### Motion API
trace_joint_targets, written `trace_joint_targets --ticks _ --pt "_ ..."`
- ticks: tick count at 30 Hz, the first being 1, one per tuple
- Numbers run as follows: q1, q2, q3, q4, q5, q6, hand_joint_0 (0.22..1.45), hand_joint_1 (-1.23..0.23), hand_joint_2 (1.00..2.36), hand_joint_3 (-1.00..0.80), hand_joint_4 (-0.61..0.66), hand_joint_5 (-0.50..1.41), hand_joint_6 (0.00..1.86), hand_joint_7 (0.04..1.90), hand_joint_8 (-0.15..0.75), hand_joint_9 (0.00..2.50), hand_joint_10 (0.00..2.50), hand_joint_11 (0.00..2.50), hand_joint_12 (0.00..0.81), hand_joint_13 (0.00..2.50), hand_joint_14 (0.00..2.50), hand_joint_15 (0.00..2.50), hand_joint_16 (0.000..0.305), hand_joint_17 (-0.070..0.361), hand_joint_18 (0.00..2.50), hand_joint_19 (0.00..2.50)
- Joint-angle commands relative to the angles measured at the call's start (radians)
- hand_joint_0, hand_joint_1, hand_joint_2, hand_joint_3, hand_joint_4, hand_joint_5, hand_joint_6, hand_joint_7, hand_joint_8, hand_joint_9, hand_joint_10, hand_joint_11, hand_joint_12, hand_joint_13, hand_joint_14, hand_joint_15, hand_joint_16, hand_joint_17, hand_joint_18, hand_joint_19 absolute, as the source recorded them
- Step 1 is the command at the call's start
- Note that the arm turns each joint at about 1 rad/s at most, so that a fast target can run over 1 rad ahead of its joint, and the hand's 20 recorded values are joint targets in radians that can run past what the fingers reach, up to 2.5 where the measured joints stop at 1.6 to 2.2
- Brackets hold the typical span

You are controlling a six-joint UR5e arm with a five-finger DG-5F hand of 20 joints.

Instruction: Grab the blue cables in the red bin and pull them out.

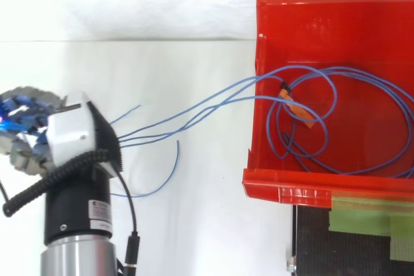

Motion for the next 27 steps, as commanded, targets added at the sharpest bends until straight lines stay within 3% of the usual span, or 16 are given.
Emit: trace_joint_targets --ticks 1,3,8,12,17,27 --pt "0.005 0.0 0.0 -0.007 -0.091 0.0 0.93 -0.89 1.0 -1.0 0.19 0.94 0.38 0.87 0.299 1.22 0.03 1.01 0.298 1.16 2.5 1.21 0.037 0.082 1.48 1.93" --pt "0.008 0.0 0.0 -0.027 -0.118 -0.002 0.93 -0.89 1.0 -1.0 0.18 0.94 0.38 0.88 0.299 1.22 0.03 1.01 0.297 1.16 2.5 1.2 0.036 0.081 1.48 1.93" --pt "0.01 0.0 0.0 -0.039 -0.117 0.001 0.93 -0.89 1.0 -1.0 0.18 0.94 0.38 0.87 0.296 1.23 0.03 1.0 0.29 1.16 2.5 1.21 0.037 0.083 1.48 1.93" --pt "0.01 0.0 0.001 -0.039 -0.097 0.014 0.93 -0.89 1.0 -1.0 0.18 0.94 0.38 0.87 0.298 1.22 0.03 1.0 0.291 1.16 2.5 1.21 0.037 0.082 1.47 1.93" --pt "0.01 0.0 0.0 -0.041 -0.042 0.058 0.93 -0.89 1.0 -1.0 0.18 0.94 0.38 0.87 0.296 1.22 0.03 1.01 0.29 1.16 2.5 1.2 0.037 0.082 1.47 1.93" --pt "0.007 0.0 0.0 -0.062 -0.036 0.072 0.92 -0.87 1.0 -1.0 0.17 0.95 0.38 0.86 0.296 1.23 0.03 1.01 0.298 1.15 2.5 1.21 0.037 0.084 1.47 1.94"
